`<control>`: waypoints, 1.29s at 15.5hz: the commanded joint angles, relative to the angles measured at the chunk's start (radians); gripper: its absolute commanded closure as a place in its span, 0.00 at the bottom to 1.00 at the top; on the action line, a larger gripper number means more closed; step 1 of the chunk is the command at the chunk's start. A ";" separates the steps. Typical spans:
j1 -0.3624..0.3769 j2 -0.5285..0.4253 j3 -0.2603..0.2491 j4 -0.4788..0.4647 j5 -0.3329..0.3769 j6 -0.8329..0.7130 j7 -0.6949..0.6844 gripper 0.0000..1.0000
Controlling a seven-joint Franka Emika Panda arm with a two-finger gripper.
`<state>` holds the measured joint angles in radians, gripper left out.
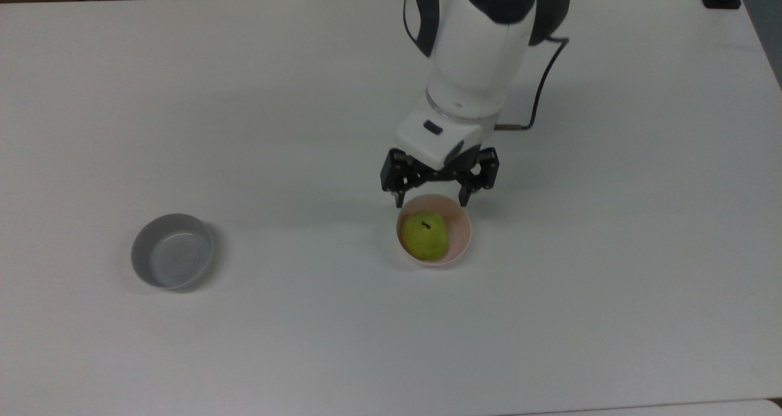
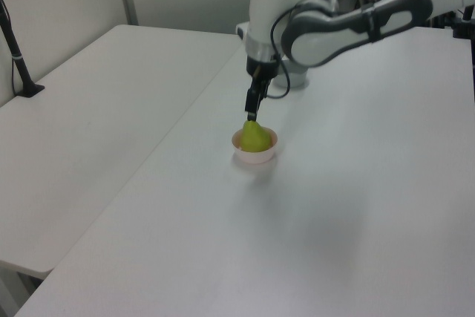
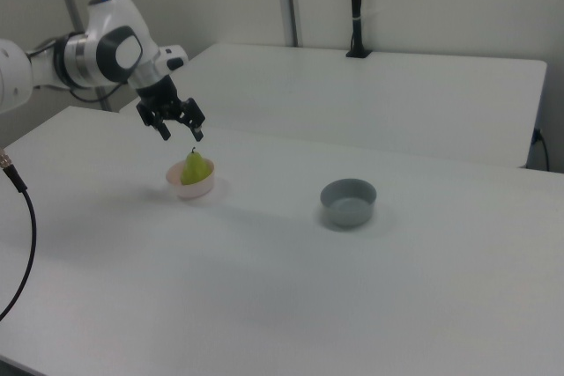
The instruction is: Place the pear in the bowl
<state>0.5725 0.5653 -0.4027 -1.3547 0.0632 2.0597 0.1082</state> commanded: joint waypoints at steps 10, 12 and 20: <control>-0.250 -0.426 0.092 -0.141 0.007 -0.452 -0.143 0.00; -0.359 -0.468 0.177 -0.182 0.007 -0.460 -0.147 0.00; -0.576 -0.530 0.301 -0.241 -0.032 -0.474 -0.157 0.00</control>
<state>0.0317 0.0725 -0.1254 -1.5592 0.0607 1.6011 -0.0359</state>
